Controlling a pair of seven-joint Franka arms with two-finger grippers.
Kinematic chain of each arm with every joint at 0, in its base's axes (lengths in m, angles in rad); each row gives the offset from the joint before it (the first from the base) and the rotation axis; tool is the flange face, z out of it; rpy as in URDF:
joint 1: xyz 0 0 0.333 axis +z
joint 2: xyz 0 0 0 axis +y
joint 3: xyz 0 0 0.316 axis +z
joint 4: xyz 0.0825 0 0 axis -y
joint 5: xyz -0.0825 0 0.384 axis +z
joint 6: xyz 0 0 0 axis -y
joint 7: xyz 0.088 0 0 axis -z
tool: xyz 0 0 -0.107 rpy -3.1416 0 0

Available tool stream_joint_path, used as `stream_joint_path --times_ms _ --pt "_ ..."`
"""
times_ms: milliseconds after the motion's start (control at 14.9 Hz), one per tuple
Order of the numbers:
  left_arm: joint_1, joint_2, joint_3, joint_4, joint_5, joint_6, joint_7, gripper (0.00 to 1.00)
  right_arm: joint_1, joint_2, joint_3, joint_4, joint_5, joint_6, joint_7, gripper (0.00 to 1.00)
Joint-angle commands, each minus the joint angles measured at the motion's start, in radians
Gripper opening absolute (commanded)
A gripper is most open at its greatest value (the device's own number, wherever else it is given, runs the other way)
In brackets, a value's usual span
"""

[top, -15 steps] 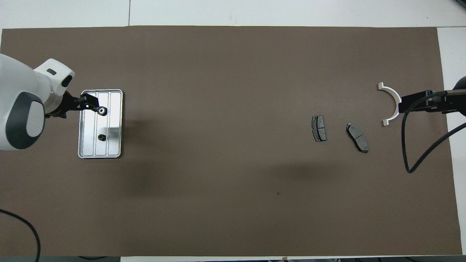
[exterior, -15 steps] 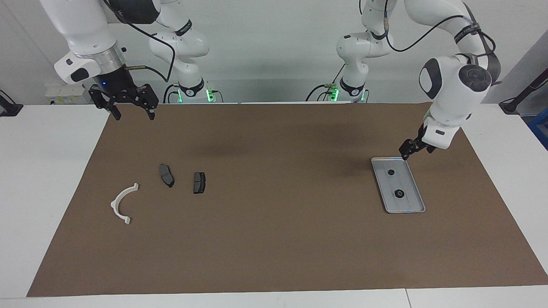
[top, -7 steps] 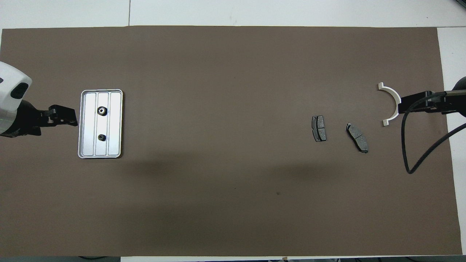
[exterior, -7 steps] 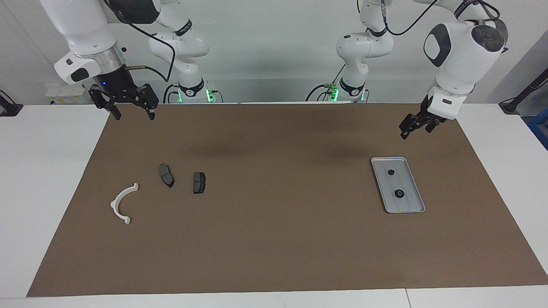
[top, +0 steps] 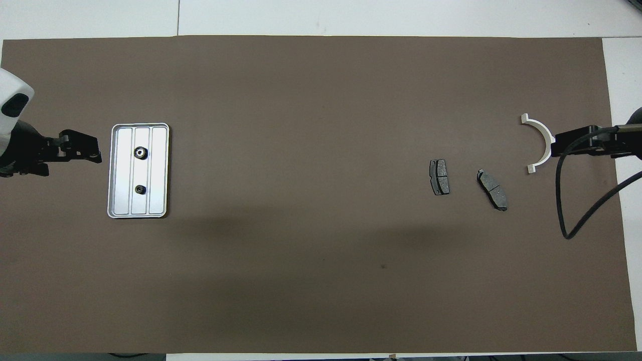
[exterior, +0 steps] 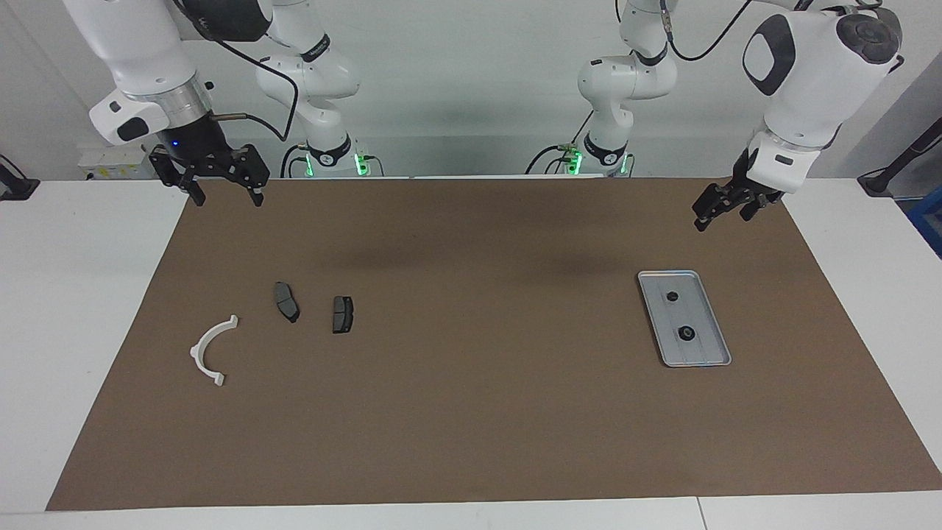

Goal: Pick bearing gear from pile to tray

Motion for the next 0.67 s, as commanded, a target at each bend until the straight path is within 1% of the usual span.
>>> stream_joint_path --times_ms 0,202,336,605 --pt "-0.023 0.006 0.020 0.028 -0.008 -0.040 0.011 1.00 -0.011 -0.012 0.006 -0.008 -0.012 -0.003 -0.018 1.00" --pt "-0.025 -0.004 0.018 0.016 -0.010 -0.046 0.011 1.00 -0.009 -0.014 0.007 -0.008 -0.012 -0.006 -0.020 1.00" --pt "-0.027 -0.027 0.018 -0.018 -0.008 -0.046 0.012 1.00 -0.008 -0.014 0.007 -0.008 -0.012 -0.005 -0.020 1.00" --pt "-0.027 -0.034 0.018 -0.021 -0.008 -0.043 0.012 1.00 -0.012 -0.014 0.006 -0.008 -0.009 -0.005 -0.023 1.00"
